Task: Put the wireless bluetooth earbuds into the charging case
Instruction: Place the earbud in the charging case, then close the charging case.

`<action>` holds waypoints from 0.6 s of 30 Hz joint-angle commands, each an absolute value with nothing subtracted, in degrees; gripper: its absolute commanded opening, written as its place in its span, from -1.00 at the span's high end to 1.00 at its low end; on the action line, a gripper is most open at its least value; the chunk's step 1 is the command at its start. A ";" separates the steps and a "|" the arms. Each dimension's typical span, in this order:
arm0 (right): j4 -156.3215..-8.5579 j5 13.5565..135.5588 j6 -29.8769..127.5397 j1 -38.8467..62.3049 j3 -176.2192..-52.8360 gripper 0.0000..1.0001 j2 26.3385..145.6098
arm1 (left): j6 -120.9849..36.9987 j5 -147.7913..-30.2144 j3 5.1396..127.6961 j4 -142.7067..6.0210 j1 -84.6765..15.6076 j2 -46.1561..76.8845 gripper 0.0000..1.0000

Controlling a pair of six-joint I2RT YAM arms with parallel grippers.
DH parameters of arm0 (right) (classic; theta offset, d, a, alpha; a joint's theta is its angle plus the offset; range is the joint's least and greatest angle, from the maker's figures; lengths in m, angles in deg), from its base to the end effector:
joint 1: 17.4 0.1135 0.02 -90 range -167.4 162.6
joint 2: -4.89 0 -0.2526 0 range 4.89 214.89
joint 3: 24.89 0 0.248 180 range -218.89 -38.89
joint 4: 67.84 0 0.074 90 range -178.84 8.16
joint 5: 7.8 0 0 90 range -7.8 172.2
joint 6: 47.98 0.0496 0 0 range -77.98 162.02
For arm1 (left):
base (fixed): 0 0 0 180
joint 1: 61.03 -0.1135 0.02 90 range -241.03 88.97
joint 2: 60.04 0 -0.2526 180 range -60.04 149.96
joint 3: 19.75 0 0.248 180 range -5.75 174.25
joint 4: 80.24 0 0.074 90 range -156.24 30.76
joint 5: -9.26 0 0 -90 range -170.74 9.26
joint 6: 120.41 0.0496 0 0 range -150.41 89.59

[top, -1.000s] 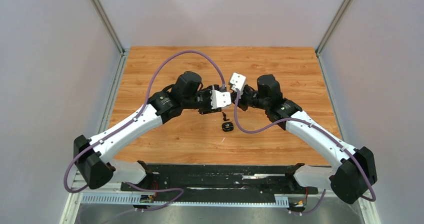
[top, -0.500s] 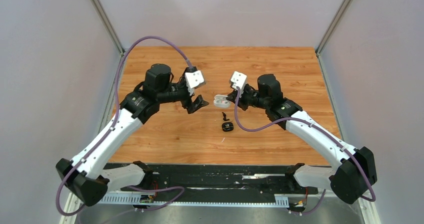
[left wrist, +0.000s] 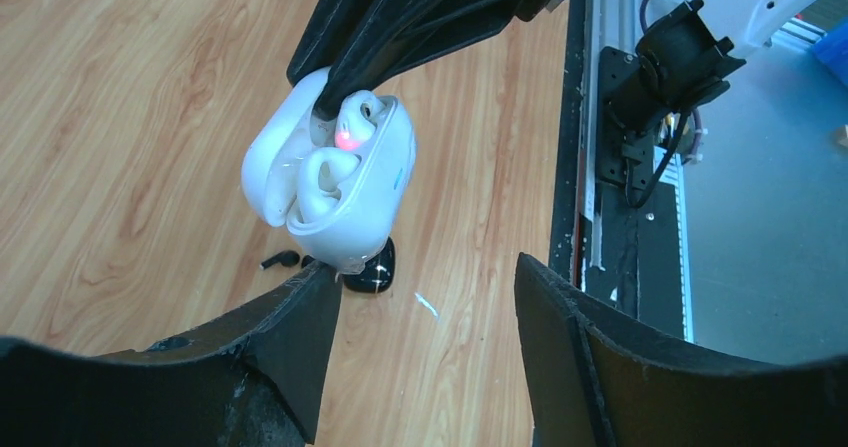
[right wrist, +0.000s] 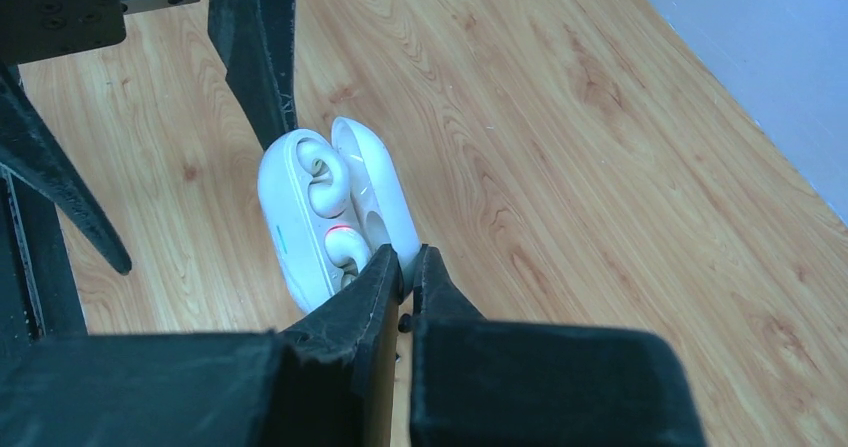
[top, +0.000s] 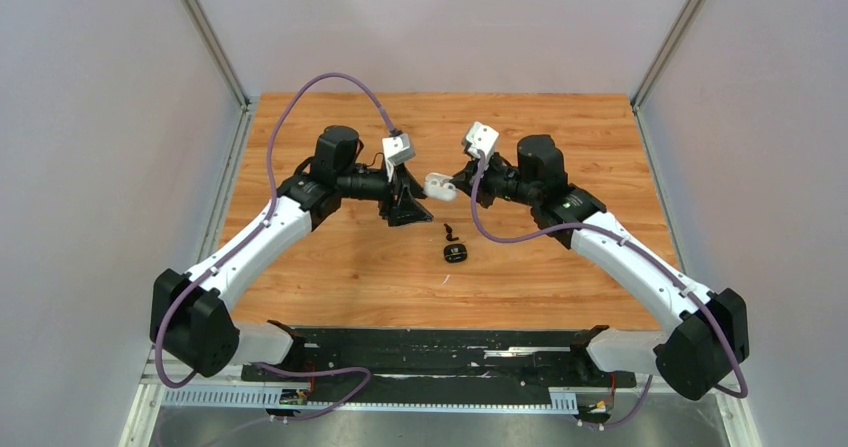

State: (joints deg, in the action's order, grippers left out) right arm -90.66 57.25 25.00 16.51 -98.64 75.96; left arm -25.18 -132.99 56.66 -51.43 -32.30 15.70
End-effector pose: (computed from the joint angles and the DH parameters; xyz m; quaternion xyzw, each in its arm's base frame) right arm 0.2352 0.1833 0.3231 -0.4558 0.6695 0.2573 0.5270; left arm 0.2423 -0.1775 0.3120 0.4414 0.6705 -0.4638 0.3749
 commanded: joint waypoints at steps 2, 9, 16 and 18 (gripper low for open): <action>-88.39 56.03 27.76 16.35 -102.03 1.00 77.52 | -29.75 -136.46 57.73 -59.71 -32.40 16.71 -0.37; -88.27 55.30 28.13 16.35 -102.57 1.00 77.79 | -34.43 -133.86 57.79 -61.47 -32.64 18.27 -0.34; -88.09 55.10 28.74 16.35 -101.59 1.00 76.73 | -37.49 -133.53 57.30 -63.18 -32.86 19.68 -0.46; -88.10 54.80 28.83 16.35 -101.43 1.00 76.53 | -38.20 -132.86 57.05 -63.89 -32.95 19.95 -0.49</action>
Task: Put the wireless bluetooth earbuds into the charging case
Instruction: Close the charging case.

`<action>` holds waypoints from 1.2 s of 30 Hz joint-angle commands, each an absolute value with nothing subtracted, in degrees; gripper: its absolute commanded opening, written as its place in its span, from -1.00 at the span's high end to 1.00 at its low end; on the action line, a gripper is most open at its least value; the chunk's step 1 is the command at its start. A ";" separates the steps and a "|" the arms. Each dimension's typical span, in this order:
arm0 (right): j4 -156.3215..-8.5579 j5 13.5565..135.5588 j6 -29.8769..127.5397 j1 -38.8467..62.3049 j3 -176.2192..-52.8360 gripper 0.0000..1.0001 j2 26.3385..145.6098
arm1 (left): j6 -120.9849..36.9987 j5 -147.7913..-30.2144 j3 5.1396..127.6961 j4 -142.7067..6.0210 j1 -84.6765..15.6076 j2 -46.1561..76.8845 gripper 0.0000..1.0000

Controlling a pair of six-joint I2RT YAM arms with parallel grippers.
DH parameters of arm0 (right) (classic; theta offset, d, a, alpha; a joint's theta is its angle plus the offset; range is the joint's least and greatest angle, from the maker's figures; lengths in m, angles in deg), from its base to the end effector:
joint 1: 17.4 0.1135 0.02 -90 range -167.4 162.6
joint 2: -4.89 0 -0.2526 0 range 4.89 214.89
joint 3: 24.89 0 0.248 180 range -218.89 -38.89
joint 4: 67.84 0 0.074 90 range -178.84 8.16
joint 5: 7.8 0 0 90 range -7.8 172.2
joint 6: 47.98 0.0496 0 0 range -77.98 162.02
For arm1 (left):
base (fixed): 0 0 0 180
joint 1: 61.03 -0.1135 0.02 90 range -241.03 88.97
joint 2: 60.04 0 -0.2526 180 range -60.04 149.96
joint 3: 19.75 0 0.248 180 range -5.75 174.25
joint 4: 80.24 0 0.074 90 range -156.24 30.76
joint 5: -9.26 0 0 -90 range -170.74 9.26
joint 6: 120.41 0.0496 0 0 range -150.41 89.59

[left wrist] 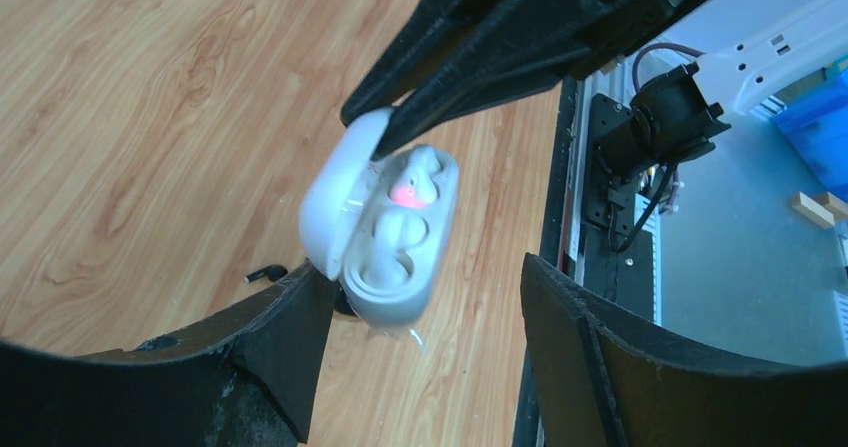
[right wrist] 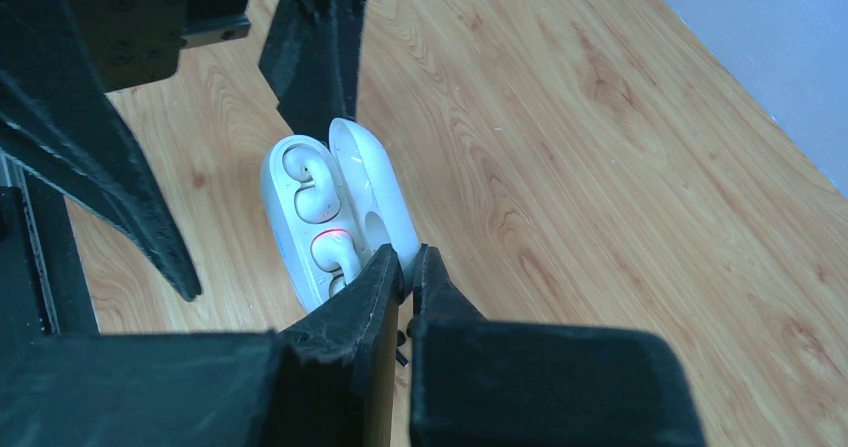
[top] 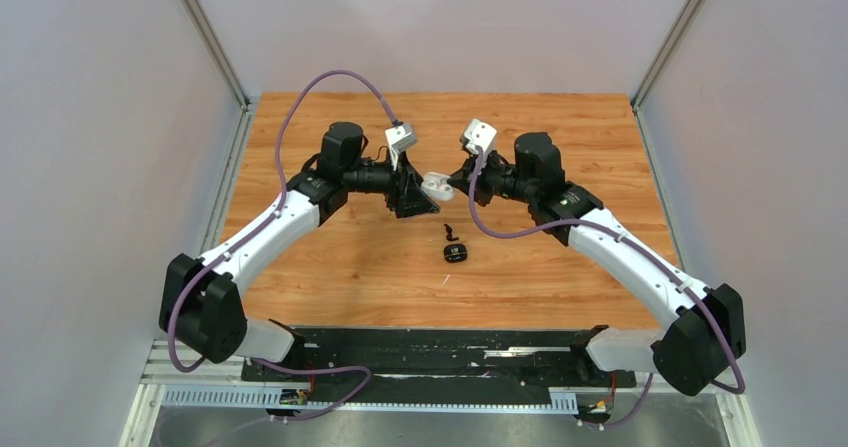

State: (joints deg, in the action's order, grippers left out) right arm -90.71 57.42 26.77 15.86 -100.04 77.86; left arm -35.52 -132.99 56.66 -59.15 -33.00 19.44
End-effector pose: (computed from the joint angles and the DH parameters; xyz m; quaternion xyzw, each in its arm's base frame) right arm 0.2438 0.1848 0.3224 -0.4413 0.6824 0.2613 0.5209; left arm 0.2612 -0.1835 0.3059 0.3843 0.6911 -0.4934 0.3623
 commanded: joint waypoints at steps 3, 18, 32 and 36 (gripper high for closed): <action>-88.08 54.57 28.83 16.35 -101.23 1.00 76.40 | -39.26 -132.50 56.76 -65.39 -33.11 20.30 -0.50; -88.94 54.35 26.94 16.35 -100.17 0.79 75.53 | -38.46 -137.41 57.85 -66.66 -33.47 22.26 0.61; -111.87 31.96 6.39 10.37 -102.28 -0.50 73.03 | -33.49 -140.78 59.30 -62.30 -34.07 23.47 1.00; -109.78 31.45 9.32 10.64 -104.49 -0.54 78.37 | -32.85 -141.11 59.82 -61.50 -34.05 23.67 1.00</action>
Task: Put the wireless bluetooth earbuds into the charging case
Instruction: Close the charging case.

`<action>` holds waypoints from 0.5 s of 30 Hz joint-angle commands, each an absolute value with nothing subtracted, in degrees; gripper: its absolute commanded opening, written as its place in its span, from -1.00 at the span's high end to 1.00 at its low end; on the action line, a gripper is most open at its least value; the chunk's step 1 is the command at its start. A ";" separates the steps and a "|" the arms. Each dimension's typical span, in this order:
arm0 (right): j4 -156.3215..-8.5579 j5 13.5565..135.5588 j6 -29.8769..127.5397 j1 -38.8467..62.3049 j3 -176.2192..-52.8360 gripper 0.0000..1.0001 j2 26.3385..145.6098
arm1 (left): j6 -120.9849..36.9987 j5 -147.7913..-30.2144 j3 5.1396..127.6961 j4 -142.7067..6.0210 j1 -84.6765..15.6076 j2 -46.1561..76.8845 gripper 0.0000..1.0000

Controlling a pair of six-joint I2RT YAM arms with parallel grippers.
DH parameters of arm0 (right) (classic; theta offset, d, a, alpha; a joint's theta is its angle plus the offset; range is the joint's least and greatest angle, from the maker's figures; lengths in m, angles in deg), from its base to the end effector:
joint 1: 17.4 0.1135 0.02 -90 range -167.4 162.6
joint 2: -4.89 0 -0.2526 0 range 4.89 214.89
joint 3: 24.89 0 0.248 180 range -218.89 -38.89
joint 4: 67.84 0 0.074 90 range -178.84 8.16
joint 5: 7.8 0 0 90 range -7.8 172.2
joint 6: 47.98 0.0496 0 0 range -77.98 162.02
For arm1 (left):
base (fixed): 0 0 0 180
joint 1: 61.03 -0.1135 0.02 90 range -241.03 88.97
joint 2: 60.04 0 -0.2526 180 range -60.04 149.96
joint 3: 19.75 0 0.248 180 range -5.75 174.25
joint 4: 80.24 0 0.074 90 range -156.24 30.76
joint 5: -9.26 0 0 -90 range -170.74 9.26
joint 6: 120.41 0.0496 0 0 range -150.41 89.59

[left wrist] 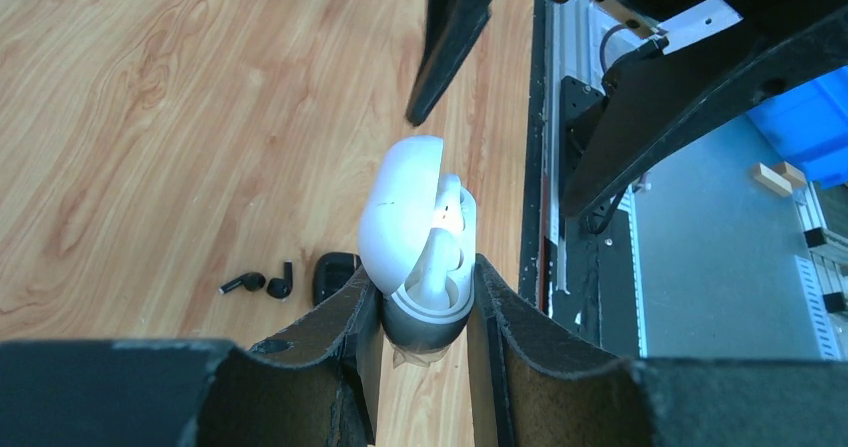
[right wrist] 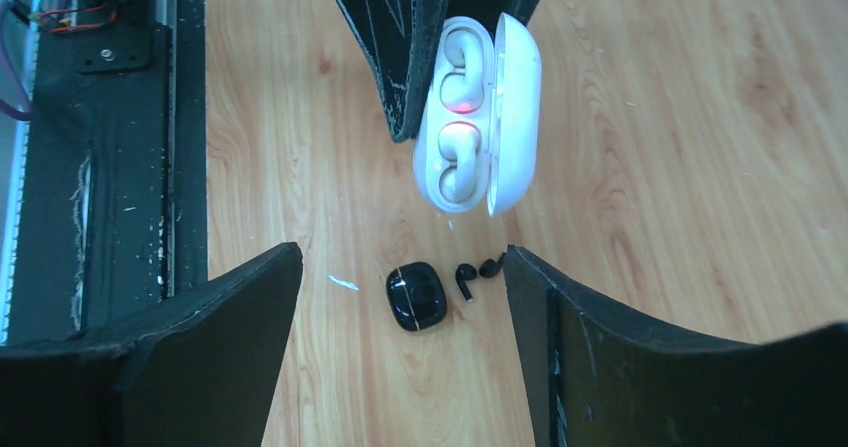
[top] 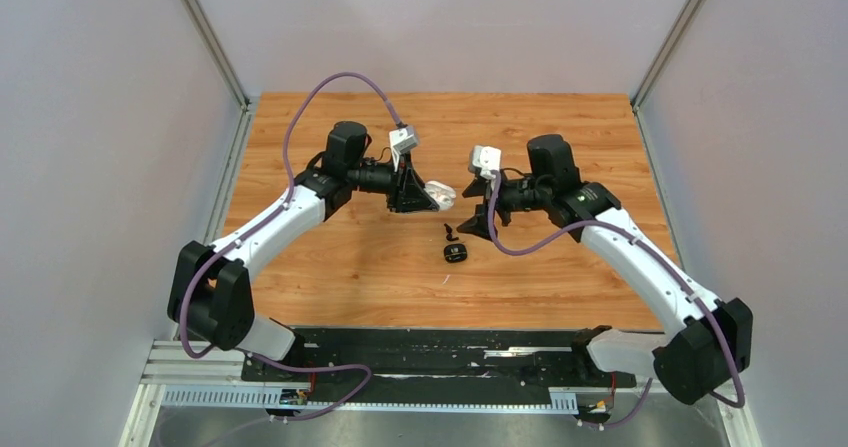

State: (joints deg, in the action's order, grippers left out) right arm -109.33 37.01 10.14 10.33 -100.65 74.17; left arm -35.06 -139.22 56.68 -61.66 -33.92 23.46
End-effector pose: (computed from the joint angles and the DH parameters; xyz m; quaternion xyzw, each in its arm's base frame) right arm 0.2193 0.1551 0.3152 -0.5610 0.6225 0.3252 0.4383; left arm 0.2723 -0.1869 0.2907 0.3990 0.6738 -0.5248 0.3338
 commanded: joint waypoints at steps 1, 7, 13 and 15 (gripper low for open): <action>-108.69 31.40 10.00 10.72 -105.03 -0.55 79.55 | -32.69 -141.12 59.94 -60.92 -34.05 23.64 1.00; -104.91 32.88 11.49 12.40 -108.46 -0.52 84.80 | -32.20 -140.51 60.12 -59.80 -34.10 23.65 1.00; -104.88 35.27 5.56 16.92 -107.52 -0.48 82.86 | -36.91 -134.63 60.61 -60.89 -34.05 24.78 1.00; -104.89 36.65 4.04 18.12 -106.29 -0.48 81.77 | -39.18 -132.54 61.17 -61.35 -34.16 25.47 1.00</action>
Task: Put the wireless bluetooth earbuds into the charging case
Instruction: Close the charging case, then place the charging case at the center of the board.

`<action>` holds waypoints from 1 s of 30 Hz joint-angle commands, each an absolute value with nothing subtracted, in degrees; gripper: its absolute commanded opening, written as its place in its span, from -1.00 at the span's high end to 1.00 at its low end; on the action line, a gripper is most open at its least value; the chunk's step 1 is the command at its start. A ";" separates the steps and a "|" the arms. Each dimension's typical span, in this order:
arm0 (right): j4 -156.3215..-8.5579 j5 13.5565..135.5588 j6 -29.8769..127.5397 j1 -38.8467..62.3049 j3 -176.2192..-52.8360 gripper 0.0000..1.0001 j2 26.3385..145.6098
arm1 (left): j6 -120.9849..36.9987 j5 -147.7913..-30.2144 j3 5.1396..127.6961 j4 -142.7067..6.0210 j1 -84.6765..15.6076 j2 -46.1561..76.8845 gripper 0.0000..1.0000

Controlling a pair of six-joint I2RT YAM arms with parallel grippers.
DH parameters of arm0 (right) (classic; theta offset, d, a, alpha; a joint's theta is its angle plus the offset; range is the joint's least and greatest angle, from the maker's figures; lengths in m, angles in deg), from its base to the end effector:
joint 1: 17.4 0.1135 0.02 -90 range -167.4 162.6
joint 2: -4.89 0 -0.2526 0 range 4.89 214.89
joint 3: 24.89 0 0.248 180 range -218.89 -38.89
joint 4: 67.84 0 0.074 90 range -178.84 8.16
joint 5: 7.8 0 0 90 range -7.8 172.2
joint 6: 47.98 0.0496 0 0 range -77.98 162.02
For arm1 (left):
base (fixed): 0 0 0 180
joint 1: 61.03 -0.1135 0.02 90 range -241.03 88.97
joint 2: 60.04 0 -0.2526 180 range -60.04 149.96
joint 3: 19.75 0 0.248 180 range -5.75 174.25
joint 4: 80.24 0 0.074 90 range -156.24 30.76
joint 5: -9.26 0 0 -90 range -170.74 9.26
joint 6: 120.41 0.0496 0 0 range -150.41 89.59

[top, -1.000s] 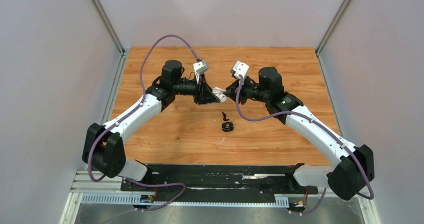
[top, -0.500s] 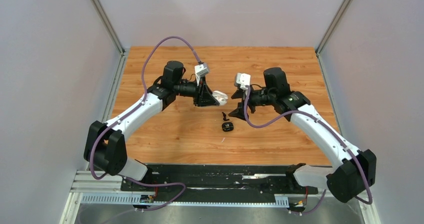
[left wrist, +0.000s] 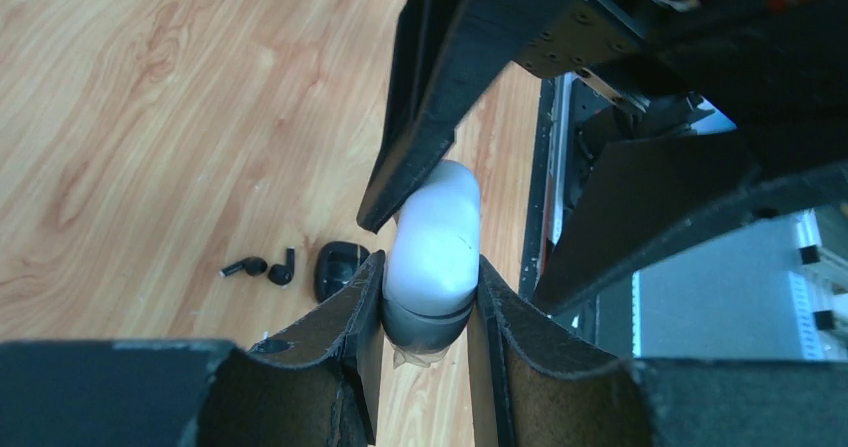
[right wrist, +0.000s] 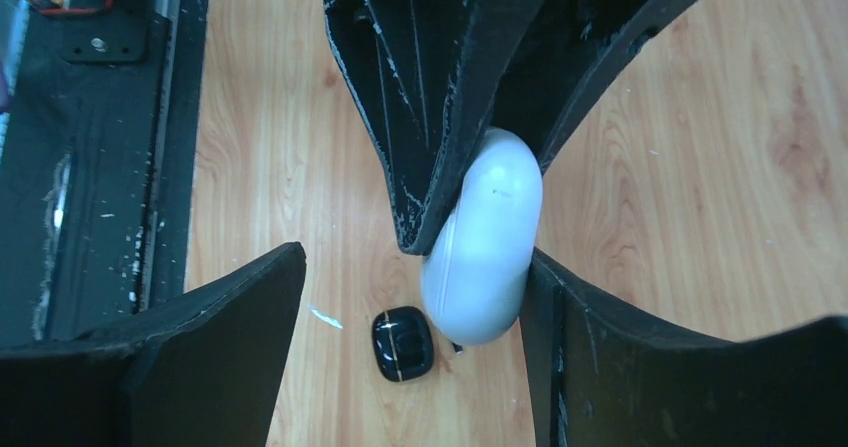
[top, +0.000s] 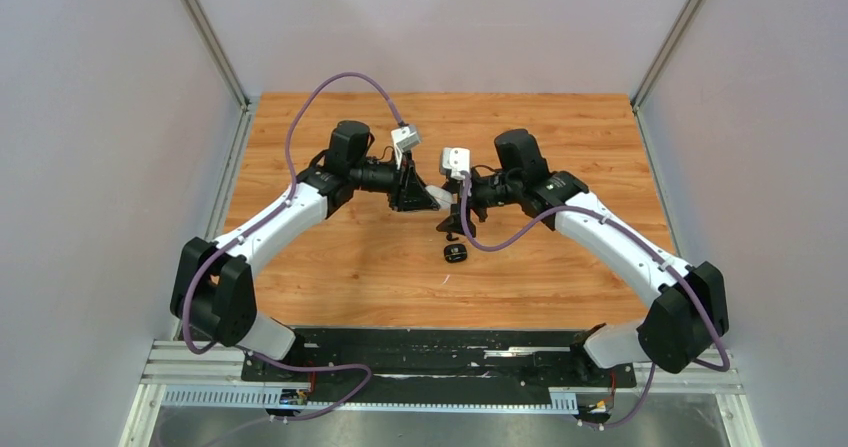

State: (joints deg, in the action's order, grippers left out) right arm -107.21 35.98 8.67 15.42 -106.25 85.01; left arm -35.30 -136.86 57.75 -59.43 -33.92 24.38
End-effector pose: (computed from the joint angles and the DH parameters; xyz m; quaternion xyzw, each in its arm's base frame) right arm 0.2409 0.1980 0.3008 -0.5953 0.5993 0.3511 0.4039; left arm 0.2764 -0.1878 0.2877 0.3842 0.6943 -0.5128 0.3276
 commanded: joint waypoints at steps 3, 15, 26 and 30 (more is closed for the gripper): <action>-104.94 39.01 4.12 18.46 -105.79 -0.47 81.41 | -44.64 -130.94 61.53 -64.55 -35.39 26.64 1.00; -99.39 49.09 7.19 18.36 -103.38 -0.24 81.18 | -55.64 -144.76 62.22 -73.71 -37.92 30.36 1.00; -99.64 54.18 7.93 15.30 -104.00 -0.39 82.75 | -50.28 -134.80 62.70 -61.06 -40.30 32.59 1.00; -102.95 50.28 15.26 10.99 -103.19 -0.45 81.09 | -50.46 -118.33 61.53 -58.18 -44.11 35.71 1.00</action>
State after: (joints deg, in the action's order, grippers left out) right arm -100.43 52.99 8.52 14.66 -103.45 83.31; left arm -52.00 -135.61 61.23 -63.02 -40.19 32.69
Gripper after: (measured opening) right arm 0.719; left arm 0.371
